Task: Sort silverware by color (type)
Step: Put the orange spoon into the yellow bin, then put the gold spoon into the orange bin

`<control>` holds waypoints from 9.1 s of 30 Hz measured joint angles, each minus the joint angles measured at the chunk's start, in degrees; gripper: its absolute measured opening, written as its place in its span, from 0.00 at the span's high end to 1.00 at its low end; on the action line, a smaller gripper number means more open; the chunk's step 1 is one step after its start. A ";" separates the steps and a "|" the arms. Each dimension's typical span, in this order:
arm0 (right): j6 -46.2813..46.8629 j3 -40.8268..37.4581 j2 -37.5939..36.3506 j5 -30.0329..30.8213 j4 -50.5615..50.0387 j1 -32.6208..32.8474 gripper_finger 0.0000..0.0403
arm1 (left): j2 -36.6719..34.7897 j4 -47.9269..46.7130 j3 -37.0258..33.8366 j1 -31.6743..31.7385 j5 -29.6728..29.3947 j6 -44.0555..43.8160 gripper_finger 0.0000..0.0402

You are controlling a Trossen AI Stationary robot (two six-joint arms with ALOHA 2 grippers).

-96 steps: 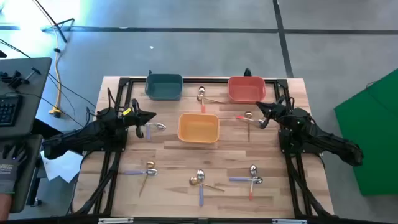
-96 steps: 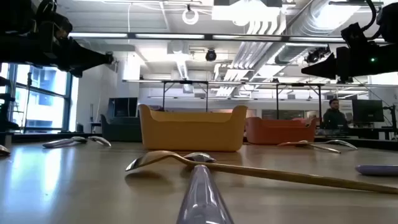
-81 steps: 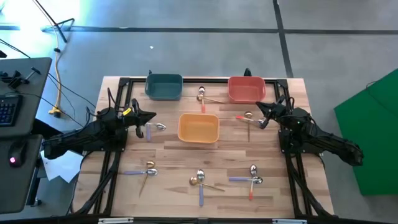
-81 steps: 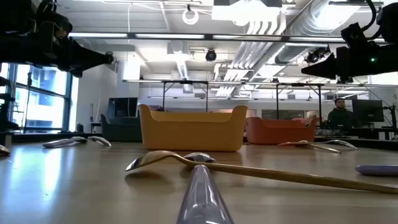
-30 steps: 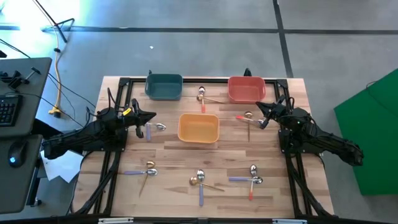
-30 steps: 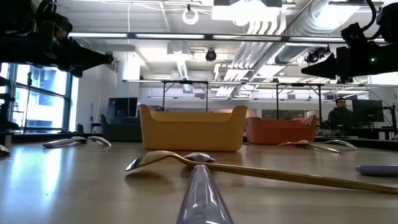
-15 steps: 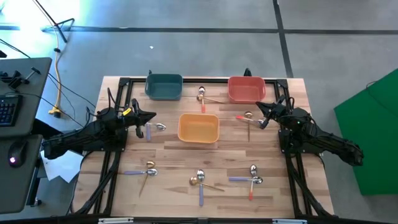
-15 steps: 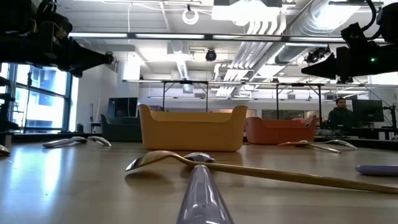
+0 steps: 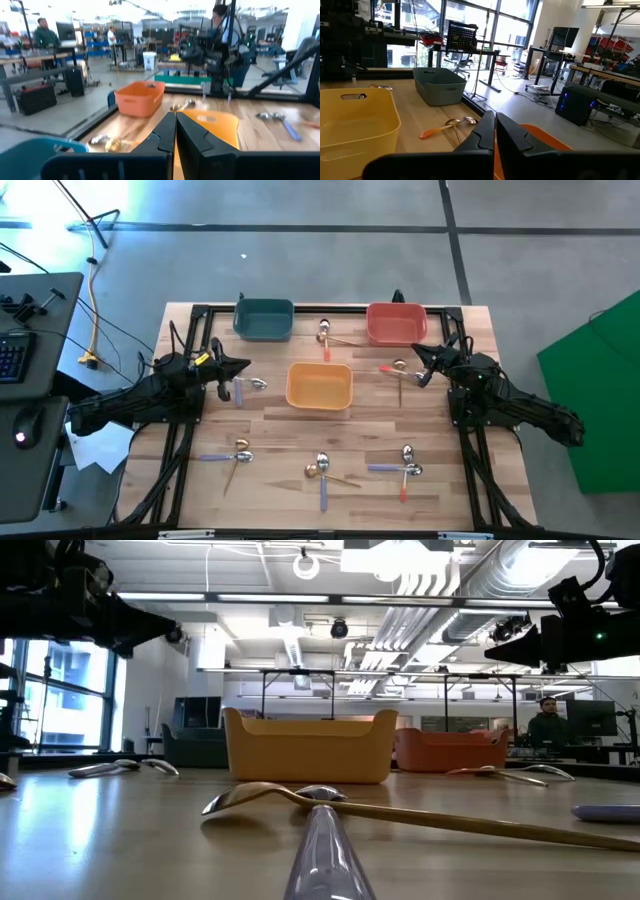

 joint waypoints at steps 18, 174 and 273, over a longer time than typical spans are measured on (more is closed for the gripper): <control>5.68 -0.01 0.00 -0.42 0.09 0.15 1.00 | 0.00 6.07 0.00 0.00 0.00 -3.07 0.99; -0.03 111.01 126.03 -1.31 -51.51 19.80 0.98 | 12.30 -4.03 0.04 -0.17 -2.60 -0.87 1.00; -12.59 84.88 118.81 -18.47 -34.08 -9.42 0.68 | 57.70 29.28 14.34 19.47 19.17 7.43 1.00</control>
